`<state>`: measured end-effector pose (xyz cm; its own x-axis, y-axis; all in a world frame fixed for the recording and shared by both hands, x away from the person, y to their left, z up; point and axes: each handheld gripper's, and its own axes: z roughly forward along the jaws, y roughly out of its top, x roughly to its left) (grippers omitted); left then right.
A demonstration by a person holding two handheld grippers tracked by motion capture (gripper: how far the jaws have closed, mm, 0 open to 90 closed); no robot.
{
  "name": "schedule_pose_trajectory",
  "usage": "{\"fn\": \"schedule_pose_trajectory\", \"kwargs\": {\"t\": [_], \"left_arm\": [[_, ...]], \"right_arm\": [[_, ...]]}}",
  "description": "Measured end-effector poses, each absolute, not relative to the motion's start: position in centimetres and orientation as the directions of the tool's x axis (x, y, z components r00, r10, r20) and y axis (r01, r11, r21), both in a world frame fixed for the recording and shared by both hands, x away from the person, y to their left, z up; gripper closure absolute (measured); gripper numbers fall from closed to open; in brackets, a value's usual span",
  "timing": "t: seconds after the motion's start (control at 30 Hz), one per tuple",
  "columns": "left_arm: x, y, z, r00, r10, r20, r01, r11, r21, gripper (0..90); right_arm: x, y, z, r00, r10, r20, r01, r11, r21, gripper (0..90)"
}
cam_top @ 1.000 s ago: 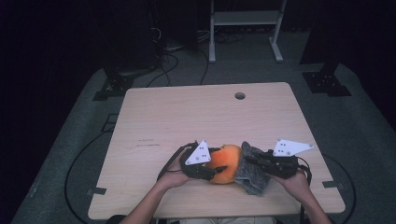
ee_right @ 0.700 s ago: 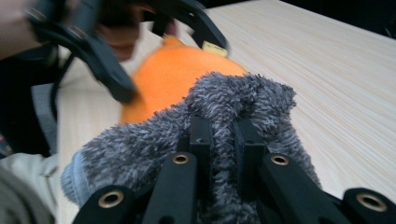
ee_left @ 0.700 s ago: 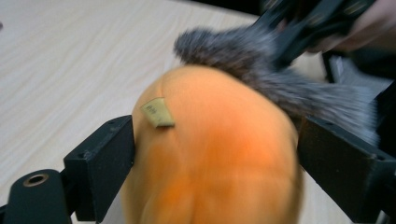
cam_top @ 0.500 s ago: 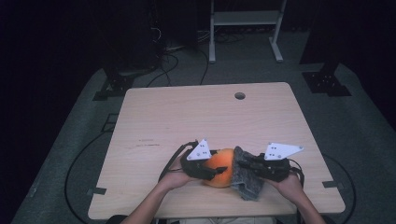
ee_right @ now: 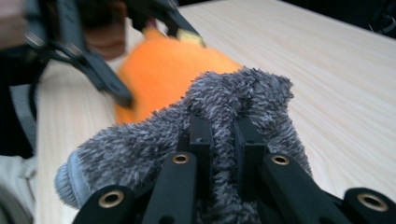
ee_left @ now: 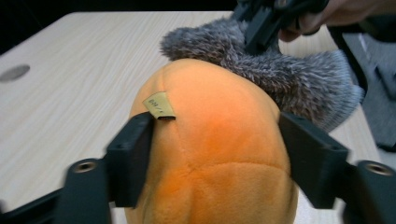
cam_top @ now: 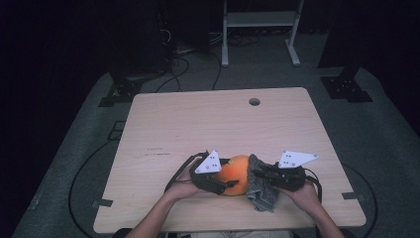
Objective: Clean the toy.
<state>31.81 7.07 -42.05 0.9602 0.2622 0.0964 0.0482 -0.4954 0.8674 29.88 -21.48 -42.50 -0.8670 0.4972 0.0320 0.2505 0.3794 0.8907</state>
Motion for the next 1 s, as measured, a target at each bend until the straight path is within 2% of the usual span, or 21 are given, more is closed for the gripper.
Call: {"fn": "schedule_pose_trajectory", "kwargs": {"t": [0.07,0.1,0.13,0.17,0.23,0.37,0.5,0.63,0.67,0.77,0.9,1.0], "left_arm": [[32.1,7.2,-41.9,0.956,0.289,0.039,0.109,-0.479,0.871,20.4],[32.1,7.2,-41.9,0.956,0.293,0.032,0.117,-0.478,0.871,19.6],[32.1,7.1,-41.8,0.954,0.297,0.041,0.114,-0.485,0.867,20.1],[32.0,7.1,-41.9,0.955,0.294,0.052,0.104,-0.491,0.865,25.4],[32.0,7.2,-42.0,0.956,0.288,0.061,0.093,-0.493,0.865,29.9],[31.9,7.6,-42.2,0.962,0.262,0.078,0.064,-0.493,0.868,31.4],[31.8,7.5,-42.1,0.967,0.237,0.097,0.038,-0.506,0.862,33.3],[32.2,7.3,-41.6,0.961,0.278,-0.005,0.144,-0.483,0.864,19.3],[32.3,7.3,-41.6,0.960,0.281,-0.012,0.150,-0.476,0.866,20.0],[32.1,7.2,-41.8,0.962,0.272,0.034,0.107,-0.485,0.868,29.9],[32.0,7.5,-41.8,0.965,0.258,0.054,0.083,-0.492,0.867,34.6],[31.9,7.8,-42.0,0.969,0.240,0.059,0.069,-0.491,0.869,36.2]], "right_arm": [[30.0,-21.9,-42.9,-0.858,0.511,0.045,0.274,0.383,0.882,80.2],[30.1,-22.0,-43.1,-0.858,0.512,0.051,0.280,0.381,0.881,80.2],[30.1,-22.1,-43.1,-0.858,0.511,0.054,0.283,0.381,0.881,80.2],[30.2,-22.2,-43.2,-0.858,0.510,0.063,0.289,0.377,0.880,80.2],[30.3,-22.5,-43.1,-0.854,0.517,0.061,0.298,0.389,0.872,80.0],[30.8,-23.3,-43.1,-0.831,0.551,0.077,0.321,0.362,0.875,80.0],[30.6,-22.6,-42.2,-0.847,0.528,0.064,0.280,0.340,0.898,80.0],[30.8,-22.2,-42.6,-0.851,0.519,0.081,0.291,0.338,0.895,80.1],[30.8,-22.2,-42.7,-0.852,0.516,0.089,0.296,0.334,0.895,80.1],[30.8,-22.6,-43.2,-0.844,0.524,0.113,0.324,0.330,0.887,80.2],[31.1,-23.4,-44.0,-0.830,0.539,0.139,0.372,0.352,0.859,80.1],[30.8,-23.6,-43.8,-0.830,0.542,0.129,0.368,0.359,0.858,80.1]]}}
